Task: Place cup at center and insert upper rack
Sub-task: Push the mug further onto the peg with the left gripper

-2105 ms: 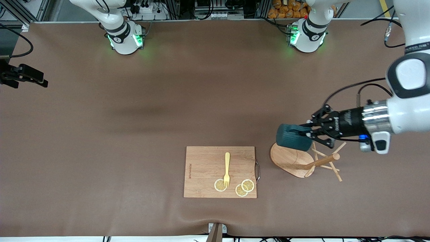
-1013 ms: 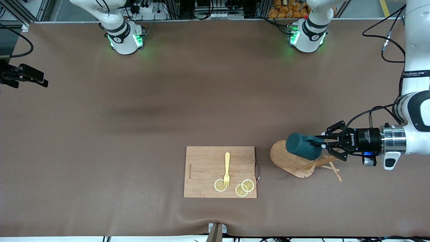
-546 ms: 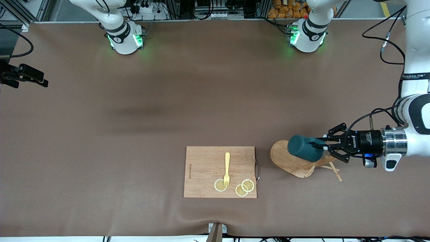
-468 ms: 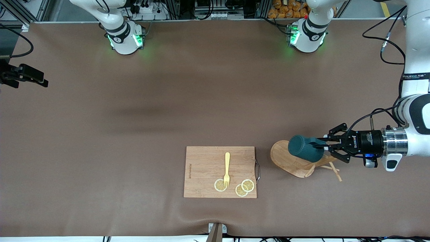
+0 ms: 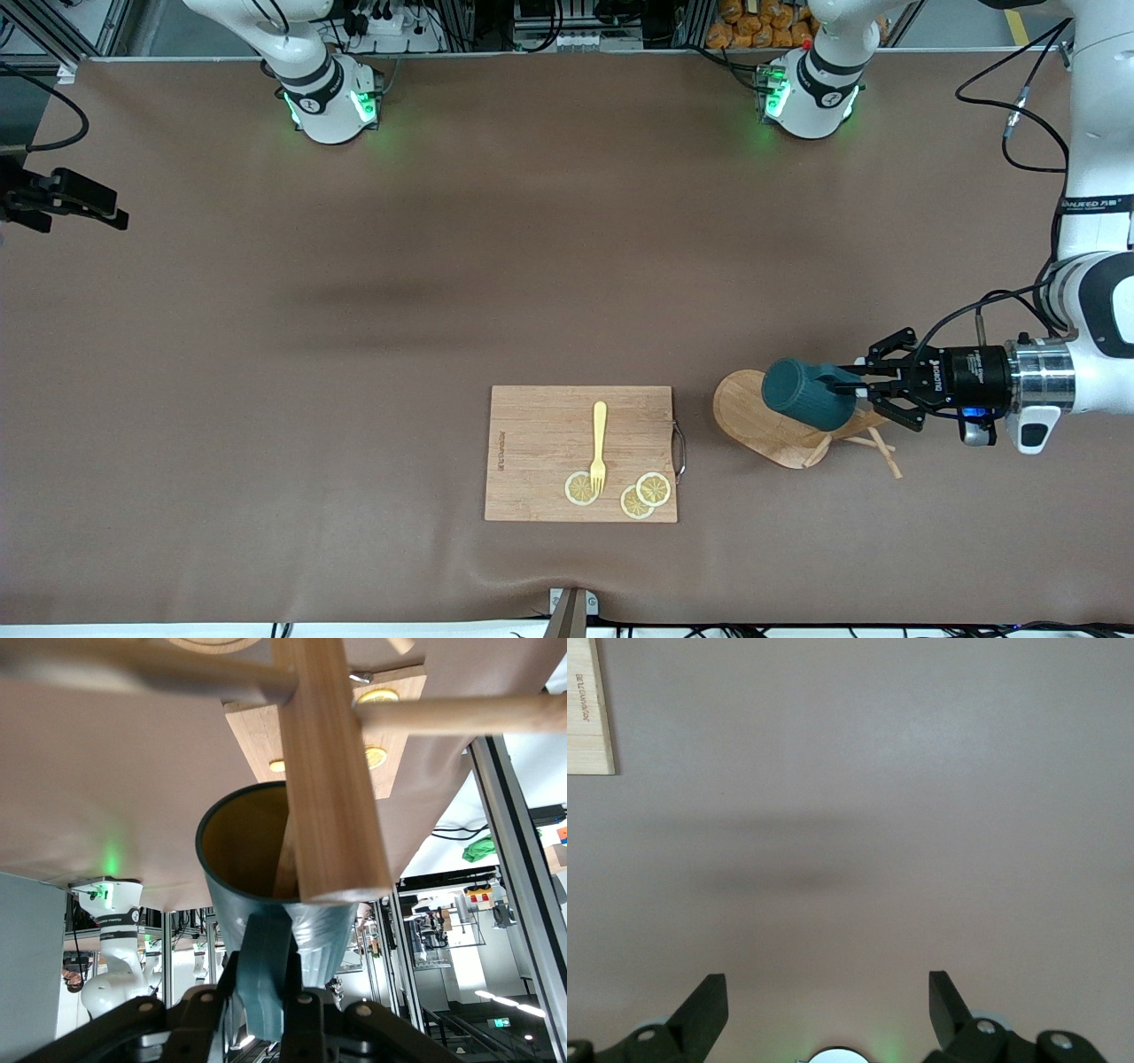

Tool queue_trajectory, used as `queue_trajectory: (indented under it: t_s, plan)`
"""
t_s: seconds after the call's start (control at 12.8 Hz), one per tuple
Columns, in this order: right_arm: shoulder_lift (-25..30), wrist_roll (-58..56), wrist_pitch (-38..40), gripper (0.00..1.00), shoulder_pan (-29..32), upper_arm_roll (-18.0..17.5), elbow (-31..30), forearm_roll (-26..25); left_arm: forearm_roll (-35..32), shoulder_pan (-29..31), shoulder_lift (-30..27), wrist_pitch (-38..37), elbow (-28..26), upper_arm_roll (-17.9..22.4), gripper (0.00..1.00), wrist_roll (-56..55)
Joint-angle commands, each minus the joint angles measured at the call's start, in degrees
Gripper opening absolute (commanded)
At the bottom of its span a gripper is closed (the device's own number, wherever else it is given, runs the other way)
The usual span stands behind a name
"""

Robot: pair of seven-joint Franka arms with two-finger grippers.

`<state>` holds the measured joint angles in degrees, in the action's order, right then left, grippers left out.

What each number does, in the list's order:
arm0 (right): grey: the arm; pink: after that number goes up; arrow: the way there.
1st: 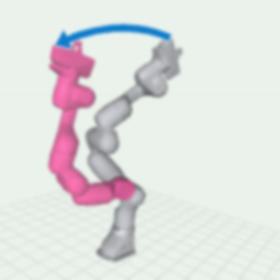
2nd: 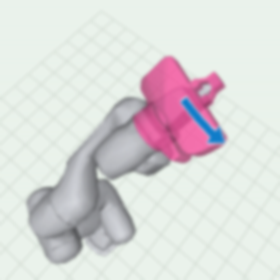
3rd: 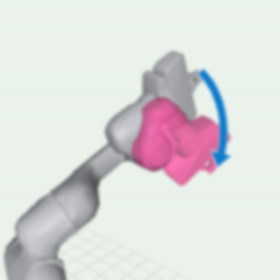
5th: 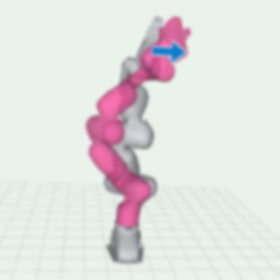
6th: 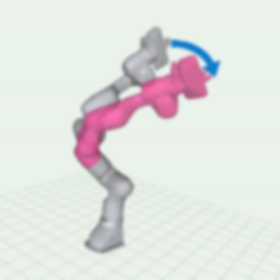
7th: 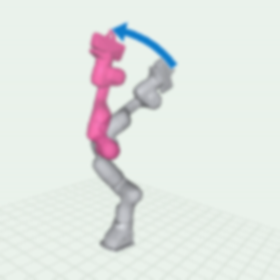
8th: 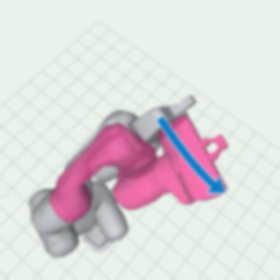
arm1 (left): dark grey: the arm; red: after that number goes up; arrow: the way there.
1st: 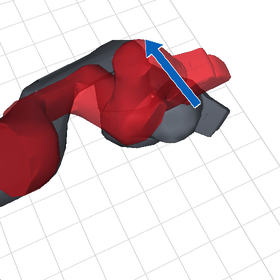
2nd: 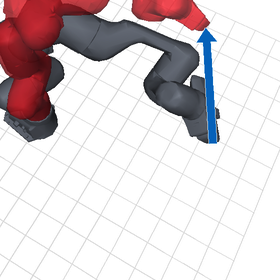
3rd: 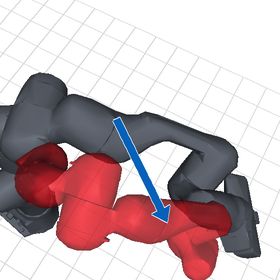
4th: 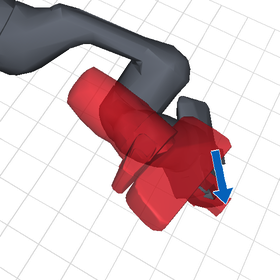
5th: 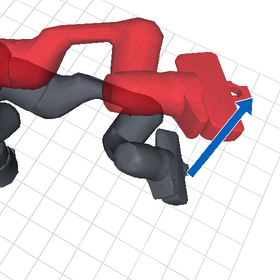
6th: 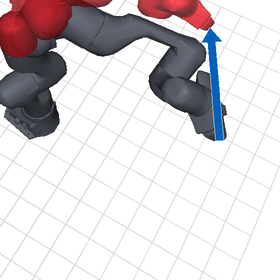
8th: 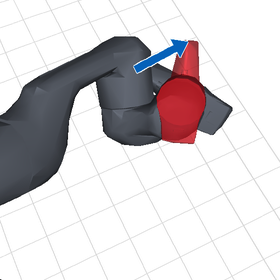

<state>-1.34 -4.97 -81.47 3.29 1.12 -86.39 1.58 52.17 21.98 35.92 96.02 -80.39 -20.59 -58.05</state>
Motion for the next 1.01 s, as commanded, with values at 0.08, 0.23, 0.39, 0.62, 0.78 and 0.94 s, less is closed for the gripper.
queue_trajectory:
  t_s: [0.08,0.23,0.39,0.62,0.78,0.94]
  plan:
    - [0.9,0.7,0.3,1.0,0.0,-0.2,0.1,0.9,1.4,1.2,1.0,-0.9,0.2,-0.3,0.0,1.7]
    - [1.0,0.7,0.3,1.0,-0.1,-0.2,0.1,0.9,1.4,1.4,1.7,-0.9,0.3,-0.3,0.0,2.9]
    - [1.1,0.7,0.3,1.0,-1.1,-0.1,0.1,0.8,1.4,1.4,2.0,-0.9,0.2,-0.3,0.0,3.8]
    - [1.3,0.8,0.3,1.0,-1.2,-0.1,0.1,0.9,1.3,2.4,2.3,-0.9,0.2,-0.2,0.0,4.1]
    - [1.3,0.8,0.3,1.0,-1.2,-0.1,0.1,0.9,1.2,2.5,2.6,-1.7,0.3,-0.2,0.0,4.2]
    - [1.3,0.8,0.2,1.0,-1.2,-0.1,0.2,0.9,1.3,2.7,2.9,-1.9,0.3,-0.2,0.0,4.5]
